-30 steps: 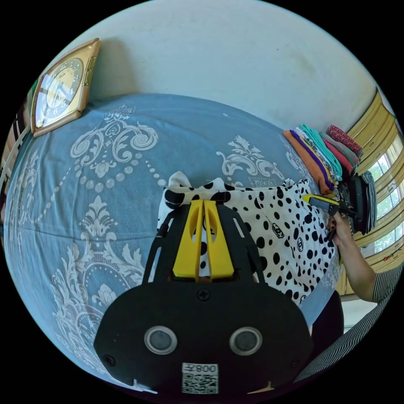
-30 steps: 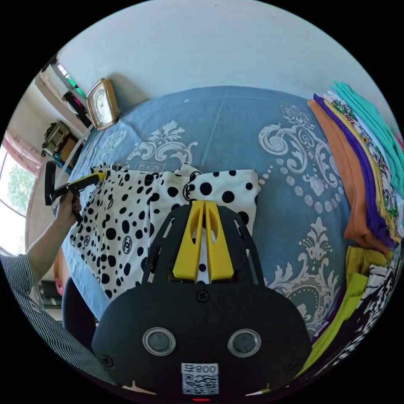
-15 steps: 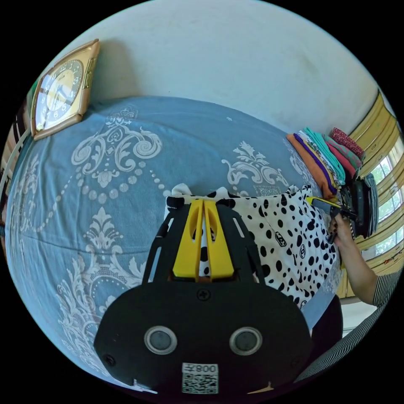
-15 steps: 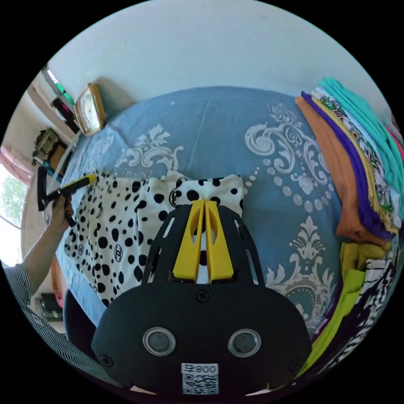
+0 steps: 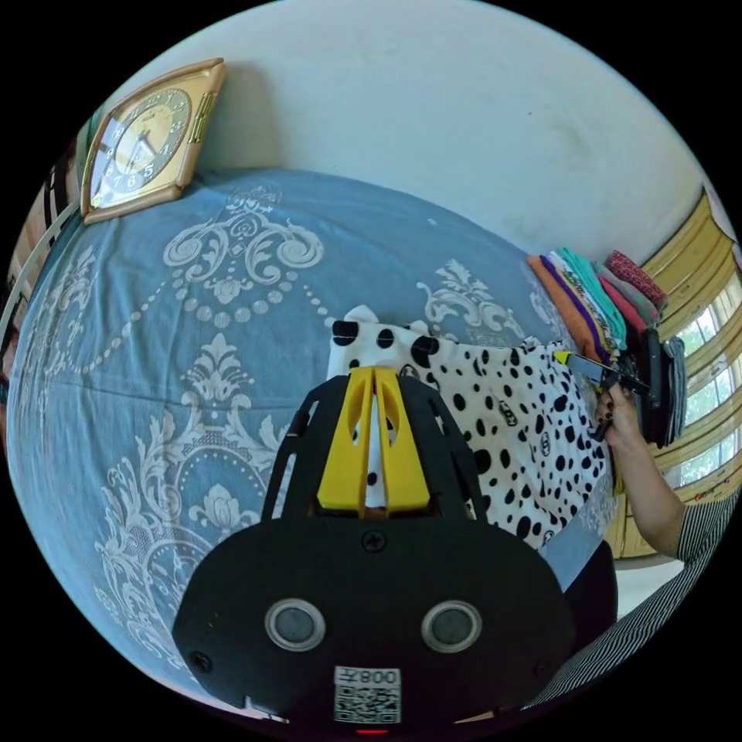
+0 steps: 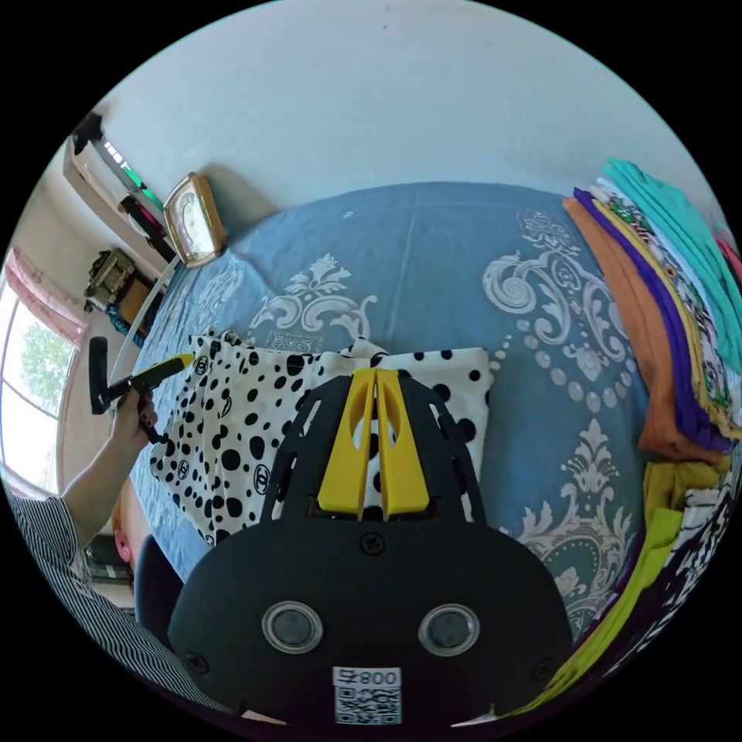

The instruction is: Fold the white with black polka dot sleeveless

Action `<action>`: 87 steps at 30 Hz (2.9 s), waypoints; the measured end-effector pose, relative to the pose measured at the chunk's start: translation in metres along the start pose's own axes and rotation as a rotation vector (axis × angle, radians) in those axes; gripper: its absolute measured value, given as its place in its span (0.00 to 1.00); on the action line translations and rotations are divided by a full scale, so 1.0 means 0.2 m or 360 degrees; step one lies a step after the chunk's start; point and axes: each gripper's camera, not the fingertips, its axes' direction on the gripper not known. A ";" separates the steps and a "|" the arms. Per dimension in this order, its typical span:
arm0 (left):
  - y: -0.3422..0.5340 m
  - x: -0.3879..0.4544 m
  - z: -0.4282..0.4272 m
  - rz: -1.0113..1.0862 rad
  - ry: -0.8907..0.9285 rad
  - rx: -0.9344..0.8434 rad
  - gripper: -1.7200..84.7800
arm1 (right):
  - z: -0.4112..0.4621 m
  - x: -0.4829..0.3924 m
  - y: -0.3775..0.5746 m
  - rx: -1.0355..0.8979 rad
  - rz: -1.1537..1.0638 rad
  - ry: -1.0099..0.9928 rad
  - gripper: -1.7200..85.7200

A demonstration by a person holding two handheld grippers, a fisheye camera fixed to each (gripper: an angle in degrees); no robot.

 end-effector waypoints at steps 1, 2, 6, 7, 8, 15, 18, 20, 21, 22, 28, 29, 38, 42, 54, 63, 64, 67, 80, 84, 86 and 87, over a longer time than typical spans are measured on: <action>0.02 -0.06 0.02 -0.0043 -0.0011 -0.0039 0.02 | 0.04 -0.01 -0.02 -0.0057 -0.0021 0.0023 0.02; 0.05 -0.11 0.03 -0.0048 0.0019 -0.0048 0.02 | 0.06 -0.02 -0.03 -0.0092 -0.0027 0.0045 0.02; 0.15 -0.19 -0.03 -0.0070 0.0032 -0.0013 0.02 | 0.00 0.04 -0.03 -0.0112 0.0008 0.0032 0.02; 0.19 -0.20 -0.07 -0.0050 0.0036 0.0018 0.02 | -0.05 0.04 -0.01 -0.0073 -0.0006 0.0057 0.02; 0.23 -0.21 -0.10 -0.0012 0.0053 0.0043 0.02 | -0.07 0.03 0.00 -0.0057 -0.0013 0.0072 0.02; 0.42 -0.41 -0.21 -0.0039 0.0050 0.0005 0.03 | -0.22 0.12 0.05 -0.0077 0.0038 0.0056 0.02; 0.63 -0.53 -0.41 -0.0059 0.0164 0.0056 0.05 | -0.42 0.18 0.14 0.0024 0.0067 -0.0011 0.02; 0.87 -0.64 -0.52 -0.0092 0.0255 0.0008 0.07 | -0.54 0.23 0.23 0.0061 0.0089 -0.0112 0.02; 0.94 -0.67 -0.55 -0.0111 0.0280 -0.0012 0.08 | -0.63 0.27 0.31 0.0069 0.0107 -0.0166 0.02; 1.08 -0.72 -0.58 -0.0154 0.0327 -0.0045 0.09 | -0.70 0.31 0.39 0.0067 0.0126 -0.0226 0.02; 1.64 -0.98 -0.62 -0.0438 0.0615 -0.0134 0.13 | -1.00 0.50 0.90 -0.0017 0.0279 -0.0466 0.05; 1.70 -1.01 -0.61 -0.0461 0.0657 -0.0141 0.13 | -1.02 0.52 0.95 -0.0015 0.0307 -0.0476 0.06; 1.80 -1.12 -0.66 -0.0471 0.0652 -0.0196 0.07 | -1.20 0.64 1.30 -0.0054 0.0374 -0.0455 0.10; 1.80 -1.12 -0.72 -0.0466 0.0634 -0.0203 0.06 | -1.20 0.65 1.28 -0.0063 0.0331 -0.0487 0.11; 1.73 -1.14 -1.05 -0.0433 0.0632 -0.0159 0.04 | -1.34 0.67 1.27 -0.0204 0.0197 -0.0439 0.04; 1.70 -1.17 -1.14 -0.0505 0.0584 -0.0282 0.04 | -1.37 0.85 1.37 -0.0305 0.0296 -0.0573 0.03; 1.70 -1.16 -1.14 -0.0529 0.0612 -0.0290 0.04 | -1.35 0.86 1.38 -0.0329 0.0323 -0.0588 0.03; 1.67 -1.11 -1.20 -0.0541 0.0620 -0.0268 0.04 | -1.37 0.87 1.40 -0.0324 0.0349 -0.0616 0.03; 1.23 -0.58 -1.64 -0.0357 0.0421 -0.0119 0.03 | -1.61 0.78 1.48 -0.0061 0.0402 -0.0729 0.02; 1.03 -0.42 -1.59 -0.0307 0.0365 -0.0226 0.02 | -1.45 0.57 1.36 -0.0275 0.0214 -0.0549 0.02; 0.94 -0.34 -1.54 -0.0293 0.0300 -0.0333 0.02 | -1.35 0.53 1.36 -0.0404 0.0187 -0.0401 0.02; 0.92 -0.32 -1.55 -0.0313 0.0318 -0.0314 0.02 | -1.30 0.53 1.37 -0.0468 0.0182 -0.0364 0.02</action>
